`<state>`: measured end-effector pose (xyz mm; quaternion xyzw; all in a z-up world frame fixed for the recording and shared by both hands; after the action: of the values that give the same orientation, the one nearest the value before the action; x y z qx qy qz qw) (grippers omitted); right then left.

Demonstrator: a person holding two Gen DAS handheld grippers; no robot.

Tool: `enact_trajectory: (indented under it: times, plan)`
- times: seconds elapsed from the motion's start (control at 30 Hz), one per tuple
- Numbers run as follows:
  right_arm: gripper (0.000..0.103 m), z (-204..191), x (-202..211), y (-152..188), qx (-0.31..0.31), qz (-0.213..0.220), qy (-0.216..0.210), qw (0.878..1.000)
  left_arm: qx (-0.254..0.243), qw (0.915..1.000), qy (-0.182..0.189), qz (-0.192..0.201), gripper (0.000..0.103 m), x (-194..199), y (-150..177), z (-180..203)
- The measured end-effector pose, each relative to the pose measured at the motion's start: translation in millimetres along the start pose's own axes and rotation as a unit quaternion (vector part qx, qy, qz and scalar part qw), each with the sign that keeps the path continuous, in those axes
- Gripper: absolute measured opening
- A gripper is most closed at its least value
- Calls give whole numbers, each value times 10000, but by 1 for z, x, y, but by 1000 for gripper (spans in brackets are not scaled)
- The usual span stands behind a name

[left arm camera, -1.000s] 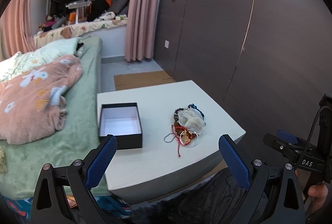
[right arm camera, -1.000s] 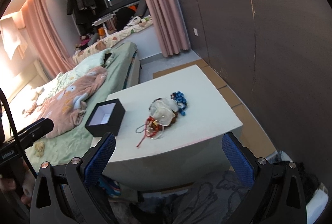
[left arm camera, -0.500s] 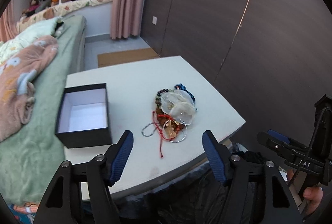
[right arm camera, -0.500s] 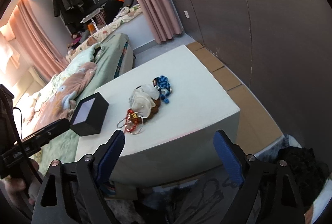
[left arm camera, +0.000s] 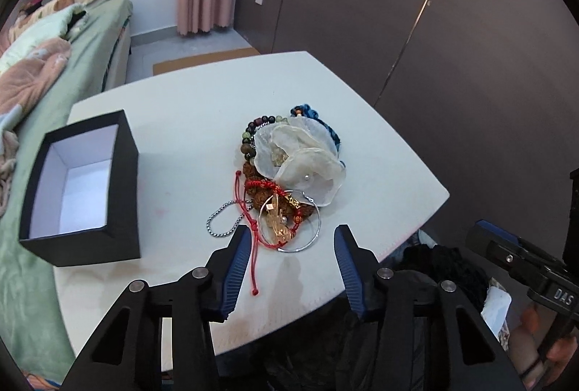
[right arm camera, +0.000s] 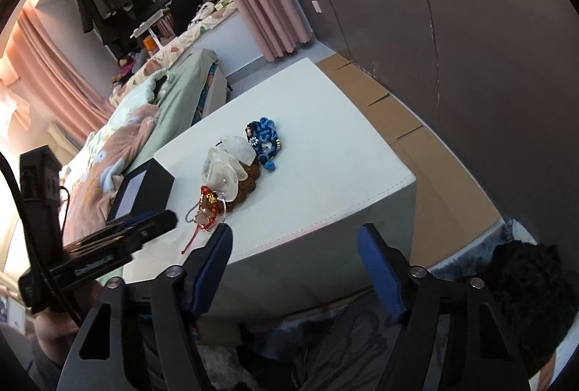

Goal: Organize jewelry

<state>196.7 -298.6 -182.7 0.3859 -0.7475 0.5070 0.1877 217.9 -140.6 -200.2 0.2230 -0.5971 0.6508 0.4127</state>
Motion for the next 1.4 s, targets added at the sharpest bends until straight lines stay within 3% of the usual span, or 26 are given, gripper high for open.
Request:
enact_trajectory:
  times: [0.27,0.4,0.47,0.57,0.7,0.93,1.4]
  plan:
    - [62,-9,-19,2,-45,-245,-334,9991,120,9994,-106,-291,40,-33,2,-11]
    - [57,-15,-29,3,-73,-399,-515,9978,211,9987,-159,-431,21,-48,2,-18]
    - [57,-19,-33,3,-84,-466,-619,9970,235,9987,-132,-424,20,-47,3,-20]
    - [56,-23,-37,1,-98,-543,-767,9955,276,9988,-205,-358,10,-39,0,-24]
    - [55,-38,-49,0,-155,-695,-1052,9919,446,9985,-127,-284,10,-27,-4,-34]
    - [45,-67,-78,6,-210,-1066,-1553,9819,596,9982,-22,-89,10,0,-11,-48]
    - [28,-81,-122,14,-145,-1407,-1445,9794,752,9970,-129,135,10,35,-4,-75]
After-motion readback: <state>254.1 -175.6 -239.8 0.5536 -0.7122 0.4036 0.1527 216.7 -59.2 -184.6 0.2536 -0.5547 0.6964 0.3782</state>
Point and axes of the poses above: each gripper's, at about its wrist camera, not at the fingertips, and x roughly against the way its jaws point, z to its right, y to its underside, the point moved 9 cm from there along -x, roughly the way its jaws point, and after that the axes turned 2 degrees about -x, right-handed, at the moved point
